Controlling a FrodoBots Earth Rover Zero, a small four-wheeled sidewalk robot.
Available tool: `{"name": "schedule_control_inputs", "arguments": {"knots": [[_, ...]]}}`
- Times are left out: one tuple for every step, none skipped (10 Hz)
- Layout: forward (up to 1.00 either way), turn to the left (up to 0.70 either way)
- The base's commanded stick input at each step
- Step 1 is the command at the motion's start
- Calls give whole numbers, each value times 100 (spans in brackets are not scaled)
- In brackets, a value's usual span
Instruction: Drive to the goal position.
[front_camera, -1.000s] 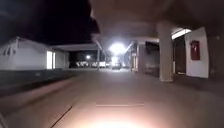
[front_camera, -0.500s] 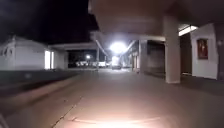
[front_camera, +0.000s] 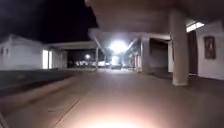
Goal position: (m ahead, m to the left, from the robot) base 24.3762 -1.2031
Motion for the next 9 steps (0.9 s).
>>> {"name": "schedule_control_inputs", "arguments": {"knots": [[100,-4],[100,-4],[100,-4],[100,-4],[100,-4],[100,-4],[100,-4],[100,-4],[100,-4]]}}
